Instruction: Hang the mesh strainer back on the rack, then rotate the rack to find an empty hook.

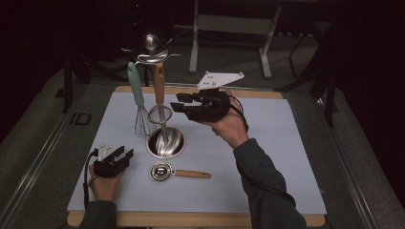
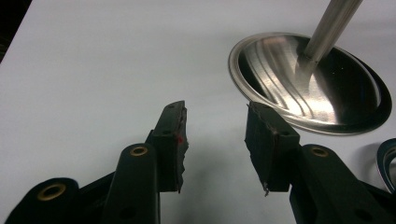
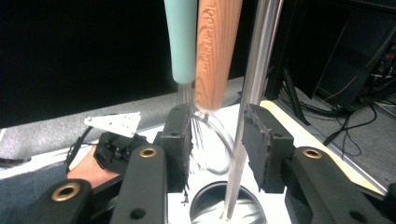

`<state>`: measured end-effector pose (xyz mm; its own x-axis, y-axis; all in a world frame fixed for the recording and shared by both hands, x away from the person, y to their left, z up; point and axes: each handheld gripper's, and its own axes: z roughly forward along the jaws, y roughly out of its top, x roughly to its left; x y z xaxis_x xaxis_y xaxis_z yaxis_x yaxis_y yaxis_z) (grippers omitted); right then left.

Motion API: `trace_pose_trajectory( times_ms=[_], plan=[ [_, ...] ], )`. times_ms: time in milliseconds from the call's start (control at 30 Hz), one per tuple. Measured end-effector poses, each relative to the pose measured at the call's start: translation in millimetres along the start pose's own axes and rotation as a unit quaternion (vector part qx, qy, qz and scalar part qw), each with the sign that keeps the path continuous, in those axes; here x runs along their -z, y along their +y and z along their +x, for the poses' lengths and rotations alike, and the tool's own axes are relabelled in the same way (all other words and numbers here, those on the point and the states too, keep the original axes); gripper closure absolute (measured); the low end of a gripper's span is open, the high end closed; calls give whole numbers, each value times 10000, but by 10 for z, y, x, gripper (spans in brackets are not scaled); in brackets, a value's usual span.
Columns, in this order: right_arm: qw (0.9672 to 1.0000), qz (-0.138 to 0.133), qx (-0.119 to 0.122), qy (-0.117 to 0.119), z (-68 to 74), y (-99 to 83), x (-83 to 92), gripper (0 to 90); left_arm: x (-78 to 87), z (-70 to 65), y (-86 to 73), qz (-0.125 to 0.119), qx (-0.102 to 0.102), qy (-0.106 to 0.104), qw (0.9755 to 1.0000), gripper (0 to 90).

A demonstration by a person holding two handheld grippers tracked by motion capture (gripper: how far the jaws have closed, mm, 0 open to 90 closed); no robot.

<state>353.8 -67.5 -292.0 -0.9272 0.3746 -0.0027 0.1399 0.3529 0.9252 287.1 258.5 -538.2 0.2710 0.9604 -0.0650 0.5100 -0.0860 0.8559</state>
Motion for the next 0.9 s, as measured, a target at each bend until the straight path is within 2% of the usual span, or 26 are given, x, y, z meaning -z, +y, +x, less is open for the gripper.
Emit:
trace_pose_trajectory(
  times_ms=[100,200,400,467,500,533,600,767,867,900],
  plan=[
    [9999,125,66,-47,-10,-26,22,596,0,0,0,15,-14,6,10000,584],
    [9984,465,225,-237,-17,-83,17,589,-3,-2,0,0,-2,19,10000,584],
    [9910,1154,452,-496,-24,-253,-39,569,-4,-2,0,0,4,12,10000,584],
    [9900,1224,466,-516,-24,-277,-46,566,-5,-4,0,-5,8,19,10000,584],
    [9876,1386,488,-562,-30,-342,-65,558,-2,-5,-1,-10,6,22,10000,584],
    [9864,1463,487,-569,-40,-377,-73,551,1,-5,-2,-30,-2,29,10000,585],
    [9839,1627,418,-606,-69,-445,-80,548,7,-6,-3,-49,-10,41,10000,586],
    [9806,1816,222,-708,-171,-660,-50,545,46,-9,4,-167,54,-28,9998,615],
    [9790,1885,170,-762,-209,-739,-28,545,72,-39,11,-211,-24,62,9998,625],
    [9770,1963,-24,-829,-282,-887,18,545,99,-73,18,-246,-96,72,9996,638]
  ],
)
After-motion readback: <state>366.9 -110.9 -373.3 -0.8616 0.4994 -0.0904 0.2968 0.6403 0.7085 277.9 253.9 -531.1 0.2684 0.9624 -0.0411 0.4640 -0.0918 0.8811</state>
